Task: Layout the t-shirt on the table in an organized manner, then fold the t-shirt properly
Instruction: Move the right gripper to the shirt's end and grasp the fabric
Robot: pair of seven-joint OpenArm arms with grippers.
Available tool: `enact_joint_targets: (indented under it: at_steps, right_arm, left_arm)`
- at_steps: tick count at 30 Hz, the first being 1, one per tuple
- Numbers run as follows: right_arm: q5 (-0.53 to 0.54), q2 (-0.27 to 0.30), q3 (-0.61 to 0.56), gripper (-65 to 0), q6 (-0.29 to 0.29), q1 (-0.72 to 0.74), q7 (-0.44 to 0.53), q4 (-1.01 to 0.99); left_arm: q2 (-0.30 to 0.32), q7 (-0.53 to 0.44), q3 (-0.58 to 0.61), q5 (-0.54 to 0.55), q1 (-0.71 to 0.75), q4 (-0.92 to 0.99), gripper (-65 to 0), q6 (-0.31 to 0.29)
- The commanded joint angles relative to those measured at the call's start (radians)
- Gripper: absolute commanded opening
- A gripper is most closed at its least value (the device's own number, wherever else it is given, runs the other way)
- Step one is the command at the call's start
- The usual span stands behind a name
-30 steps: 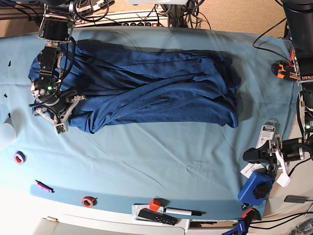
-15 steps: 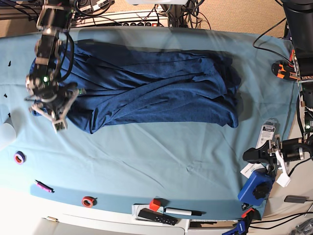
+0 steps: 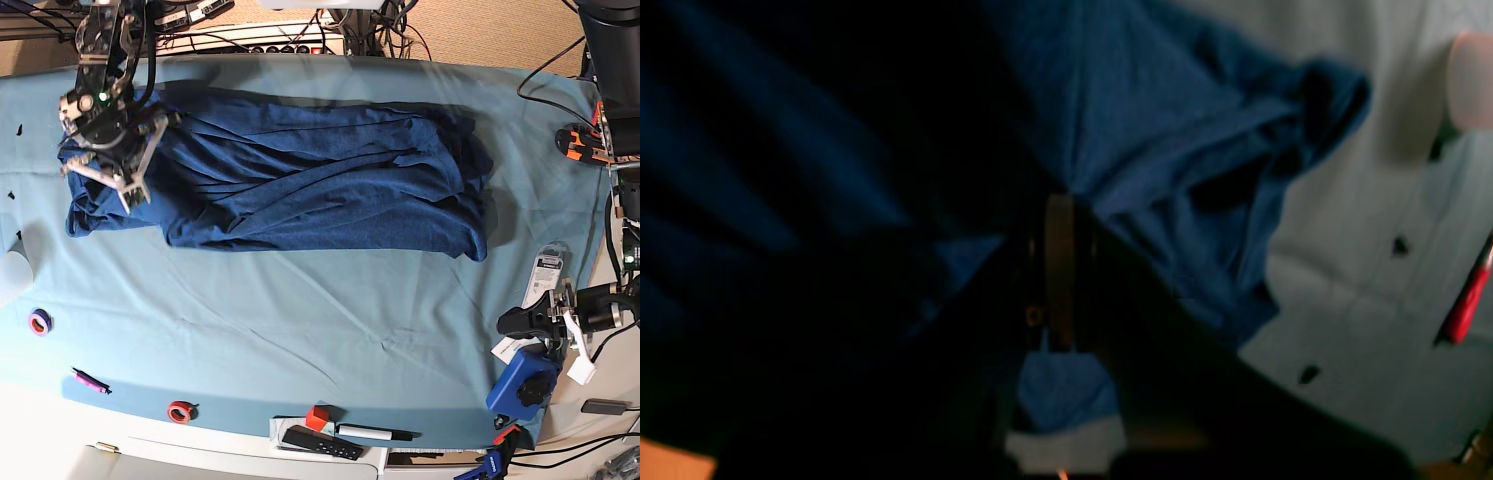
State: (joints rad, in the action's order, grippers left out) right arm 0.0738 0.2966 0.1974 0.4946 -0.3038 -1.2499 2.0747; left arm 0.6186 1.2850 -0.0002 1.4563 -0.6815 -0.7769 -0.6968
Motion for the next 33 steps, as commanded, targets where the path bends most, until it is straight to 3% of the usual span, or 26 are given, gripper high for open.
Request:
enact_joint_targets:
  at_steps: [1,10,15,23,26,27,31,33]
  right_arm:
    - [-0.014,0.014,0.008,-65.0,-0.005,-0.006,-0.002,0.024]
    - [-0.014,0.014,0.008,-65.0,-0.005,-0.059,-0.057,0.032]
    - [-0.074,0.014,0.015,-65.0,-0.019,-0.071,-0.063,0.032]
    - [-0.067,0.014,0.148,-65.0,-0.024,-0.084,-0.057,0.032]
    - [0.021,0.014,0.206,-65.0,-0.027,-0.084,-0.031,0.032]
    - [0.05,0.014,0.218,-63.5,-0.027,-0.084,-0.028,0.032]
    - [0.138,0.014,0.225,-34.1,-0.01,-0.084,-0.005,0.032]
    - [0.177,0.014,0.225,-29.8,-0.004,-0.084,0.045,0.032]
  left_arm:
    - [0.019,-0.014,-0.005,0.027,-0.034,-0.013,-35.6,-0.001]
    - [0.019,-0.015,-0.005,0.027,-0.033,-0.013,-35.6,-0.001]
    - [0.019,-0.014,-0.005,0.027,-0.033,-0.013,-35.6,-0.001]
    - [0.019,-0.016,-0.005,0.02,-0.033,-0.013,-35.6,-0.001]
    - [0.019,-0.023,-0.005,0.02,-0.034,-0.013,-35.6,-0.001]
    - [0.019,-0.023,-0.005,0.02,-0.034,-0.013,-35.6,-0.001]
    - [0.019,-0.023,-0.005,0.02,-0.033,-0.013,-35.5,-0.001]
    - [0.019,-0.023,-0.005,0.02,-0.033,-0.013,-35.5,-0.001]
